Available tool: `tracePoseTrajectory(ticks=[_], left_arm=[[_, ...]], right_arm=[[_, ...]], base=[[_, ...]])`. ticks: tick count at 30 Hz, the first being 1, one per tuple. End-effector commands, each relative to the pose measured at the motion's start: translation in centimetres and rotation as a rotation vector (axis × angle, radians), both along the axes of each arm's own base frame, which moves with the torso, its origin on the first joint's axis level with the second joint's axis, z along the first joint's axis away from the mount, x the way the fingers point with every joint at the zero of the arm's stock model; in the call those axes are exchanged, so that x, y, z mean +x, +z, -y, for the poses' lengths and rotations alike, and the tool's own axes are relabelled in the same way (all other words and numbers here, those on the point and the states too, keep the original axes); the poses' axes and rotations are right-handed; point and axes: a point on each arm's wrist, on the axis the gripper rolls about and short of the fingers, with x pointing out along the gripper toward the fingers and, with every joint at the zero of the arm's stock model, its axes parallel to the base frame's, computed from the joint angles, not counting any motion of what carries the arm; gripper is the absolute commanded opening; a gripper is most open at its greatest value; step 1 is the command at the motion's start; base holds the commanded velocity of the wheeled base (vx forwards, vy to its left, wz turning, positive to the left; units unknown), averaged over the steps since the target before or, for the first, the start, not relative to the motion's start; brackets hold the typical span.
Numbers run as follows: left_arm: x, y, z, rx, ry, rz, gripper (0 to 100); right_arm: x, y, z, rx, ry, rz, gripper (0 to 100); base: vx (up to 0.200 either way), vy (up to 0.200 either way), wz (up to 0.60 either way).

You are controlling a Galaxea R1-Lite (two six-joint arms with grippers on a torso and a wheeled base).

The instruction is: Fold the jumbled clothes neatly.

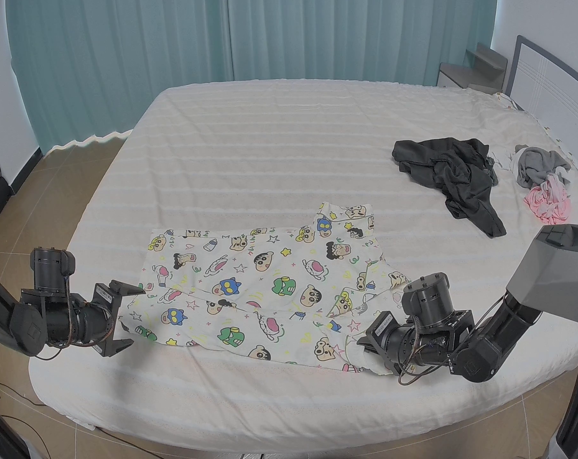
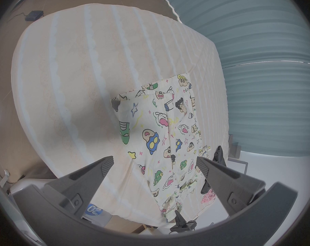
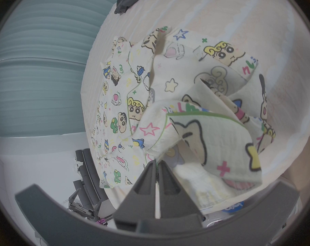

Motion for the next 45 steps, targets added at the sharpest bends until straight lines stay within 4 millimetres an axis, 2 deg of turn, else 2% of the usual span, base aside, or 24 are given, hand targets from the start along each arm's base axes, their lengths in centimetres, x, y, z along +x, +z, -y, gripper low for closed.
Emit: tracePoseTrajectory(ticks=[1,7,14,21,27,33,40,41,45], left_arm=[[0.0,-0.1,0.0,0.003,0.005,0.002,100],[0.0,-0.1,0.0,0.003,0.003,0.002,100],[0.1,-0.2,0.0,0.002,0.003,-0.003,100],[0.1,-0.2,0.0,0.002,0.003,-0.003,100],[0.1,-0.2,0.0,0.002,0.005,-0.003,100],[0.1,-0.2,0.0,0.002,0.003,-0.003,100],[0.1,-0.2,0.0,0.002,0.003,-0.003,100],[0.1,-0.2,0.0,0.002,0.003,-0.003,100],[0.1,-0.2,0.0,0.002,0.003,-0.003,100]], right_arm=[[-0.3,0.8,-0.2,-0.001,-0.001,0.027,0],[-0.4,2.2,-1.2,-0.108,-0.021,0.166,0],[0.5,3.2,-1.9,-0.267,-0.013,0.311,0],[0.0,3.8,-3.1,-0.374,0.039,0.424,0],[-0.5,3.8,-3.7,-0.474,0.073,0.491,0],[-2.1,2.8,-5.2,-0.569,0.114,0.521,0],[-2.2,2.0,-5.3,-0.603,0.13,0.511,0],[-2.2,1.9,-5.3,-0.605,0.131,0.509,100],[-2.8,1.4,-5.6,-0.606,0.153,0.498,100]], base=[[0.0,0.0,0.0],[0.0,0.0,0.0],[0.0,0.0,0.0],[0.0,0.0,0.0],[0.0,0.0,0.0],[0.0,0.0,0.0],[0.0,0.0,0.0],[0.0,0.0,0.0],[0.0,0.0,0.0]])
